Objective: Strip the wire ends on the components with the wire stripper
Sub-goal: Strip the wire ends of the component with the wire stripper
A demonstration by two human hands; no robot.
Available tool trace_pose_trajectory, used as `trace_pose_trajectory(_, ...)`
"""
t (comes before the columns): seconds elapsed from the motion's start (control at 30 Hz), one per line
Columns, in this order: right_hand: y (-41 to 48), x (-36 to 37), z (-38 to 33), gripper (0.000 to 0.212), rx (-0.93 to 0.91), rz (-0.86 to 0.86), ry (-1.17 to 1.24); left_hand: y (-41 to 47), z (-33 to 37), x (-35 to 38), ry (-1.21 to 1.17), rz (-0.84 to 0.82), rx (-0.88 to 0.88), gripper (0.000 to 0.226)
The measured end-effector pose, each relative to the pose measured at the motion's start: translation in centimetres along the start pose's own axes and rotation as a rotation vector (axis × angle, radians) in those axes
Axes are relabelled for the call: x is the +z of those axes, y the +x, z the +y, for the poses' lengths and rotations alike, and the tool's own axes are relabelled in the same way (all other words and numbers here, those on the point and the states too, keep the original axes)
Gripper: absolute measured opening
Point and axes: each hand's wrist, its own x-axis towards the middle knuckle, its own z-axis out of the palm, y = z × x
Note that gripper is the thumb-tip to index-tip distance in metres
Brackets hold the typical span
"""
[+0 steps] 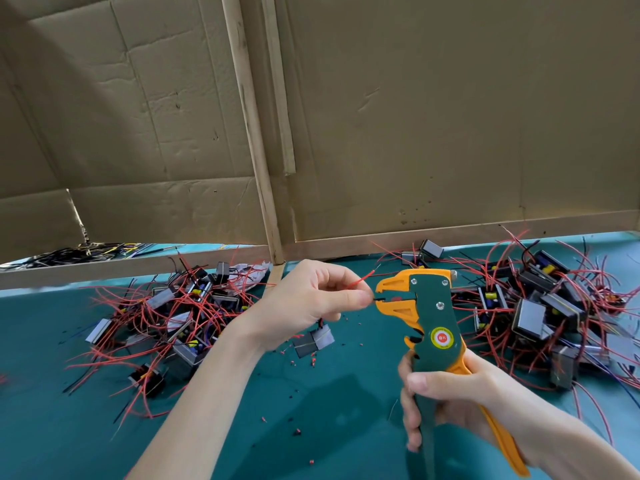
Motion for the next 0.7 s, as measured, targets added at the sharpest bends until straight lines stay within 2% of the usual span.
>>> trace_pose_trajectory(0.2, 0.0, 1.3, 0.3, 0.032, 0.0, 0.128, 0.009, 0.0, -0.3, -0.1, 0.013, 0.011, 0.02, 0.016)
trace_pose_trajectory(0.27, 0.2, 1.8, 0.6, 0.038, -0.027, 0.183, 0.011, 0.2, -0.6, 0.1, -0.062, 0.019, 0.033, 0.011)
trace_pose_trajectory(0.4, 0.6, 1.6, 1.4, 0.047, -0.074, 0.324, -0.006, 0.6, -1.4, 0.9, -0.222, -0.01, 0.026, 0.024)
trace_pose_trajectory(0.53, 1.1, 0.8, 1.0, 0.028, -0.076, 0.172, 0.178, 0.8, -1.9, 1.2, -0.143, 0.004, 0.059, 0.025)
trace_pose_trajectory(0.7, 1.0, 0.0, 0.7, 0.028, -0.094, 0.117, 0.176, 1.0, -1.9, 0.4, -0.187, 0.15, 0.14, 0.017)
